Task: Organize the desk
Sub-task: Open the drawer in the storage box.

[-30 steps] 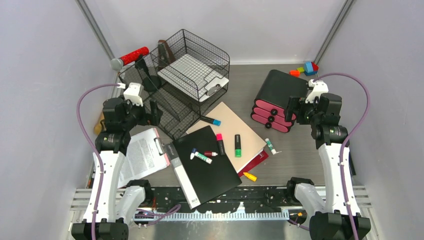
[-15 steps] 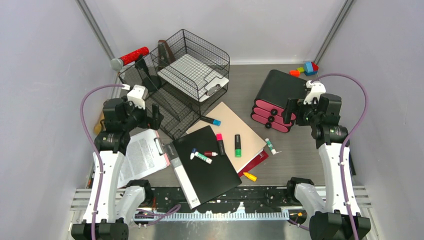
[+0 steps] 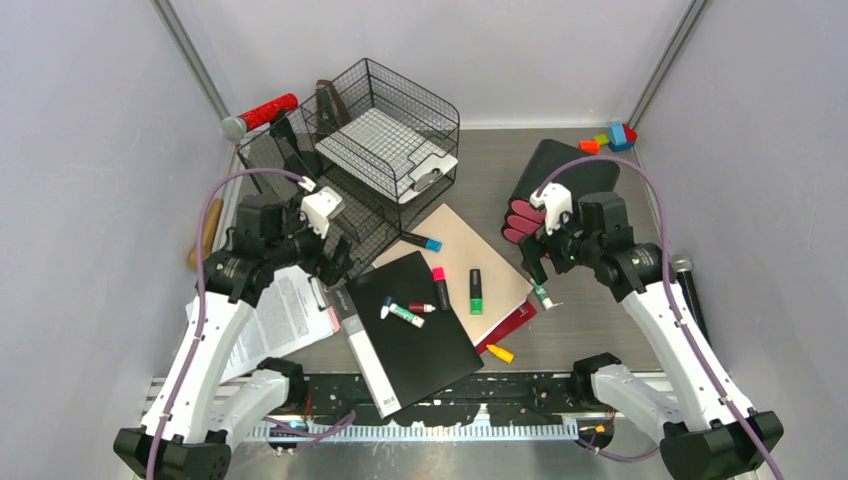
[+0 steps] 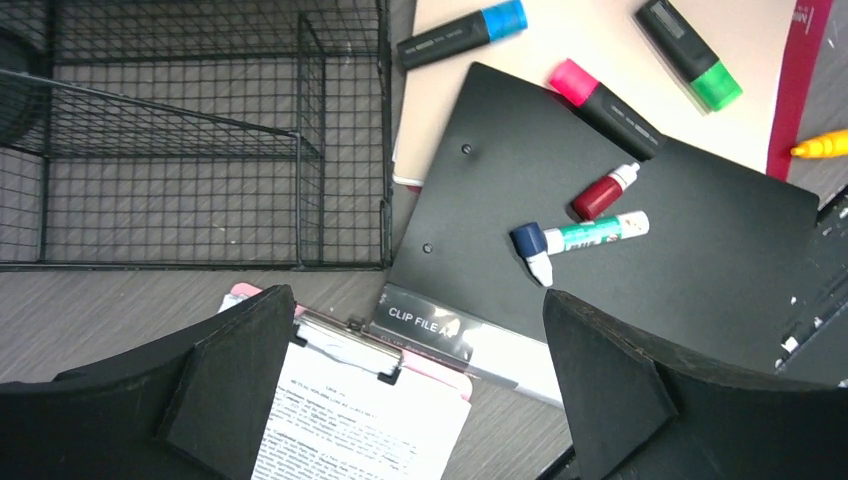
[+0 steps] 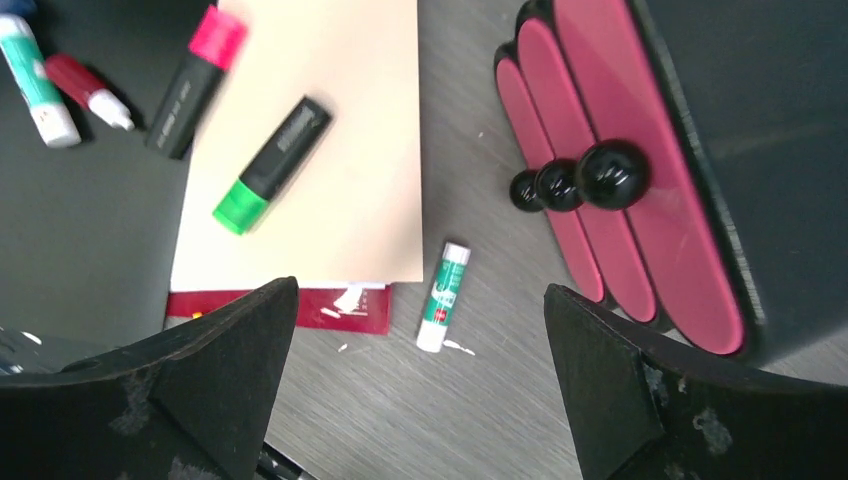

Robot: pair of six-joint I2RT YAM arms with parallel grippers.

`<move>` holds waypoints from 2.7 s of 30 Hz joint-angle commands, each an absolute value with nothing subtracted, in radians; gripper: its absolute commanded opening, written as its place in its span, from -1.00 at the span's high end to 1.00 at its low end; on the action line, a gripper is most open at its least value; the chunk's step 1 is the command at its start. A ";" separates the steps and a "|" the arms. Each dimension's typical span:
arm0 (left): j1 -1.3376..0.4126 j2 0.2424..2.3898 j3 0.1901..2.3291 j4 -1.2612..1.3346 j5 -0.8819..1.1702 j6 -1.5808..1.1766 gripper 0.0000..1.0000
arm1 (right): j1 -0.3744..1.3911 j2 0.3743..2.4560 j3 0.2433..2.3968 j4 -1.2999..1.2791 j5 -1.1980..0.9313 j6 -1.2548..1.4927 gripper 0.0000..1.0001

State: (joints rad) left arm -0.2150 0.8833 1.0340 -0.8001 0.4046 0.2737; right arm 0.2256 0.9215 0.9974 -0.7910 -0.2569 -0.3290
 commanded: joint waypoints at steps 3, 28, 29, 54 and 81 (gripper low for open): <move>-0.255 0.926 1.113 -0.841 0.452 0.296 -0.98 | 0.295 0.912 0.943 -0.731 -0.092 -0.397 -0.97; -0.362 1.085 1.085 -0.688 0.502 0.210 -0.98 | 0.578 1.037 0.843 -0.442 0.453 -0.736 -0.42; -0.363 1.087 1.086 -0.689 0.498 0.210 -0.98 | 0.592 1.042 0.831 -0.401 0.501 -0.759 -0.38; -0.365 1.083 1.065 -0.676 0.457 0.224 -0.98 | 0.713 1.209 0.672 -0.122 0.873 -1.110 0.01; -0.365 1.076 1.040 -0.659 0.459 0.233 -0.98 | 0.710 1.295 0.663 -0.005 0.940 -1.198 0.35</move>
State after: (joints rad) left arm -0.3603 1.0870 1.0473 -0.6983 0.4557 0.2184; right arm 0.7113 1.2835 0.6621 -0.0483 0.9123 -1.1748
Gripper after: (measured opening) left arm 0.989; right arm 0.410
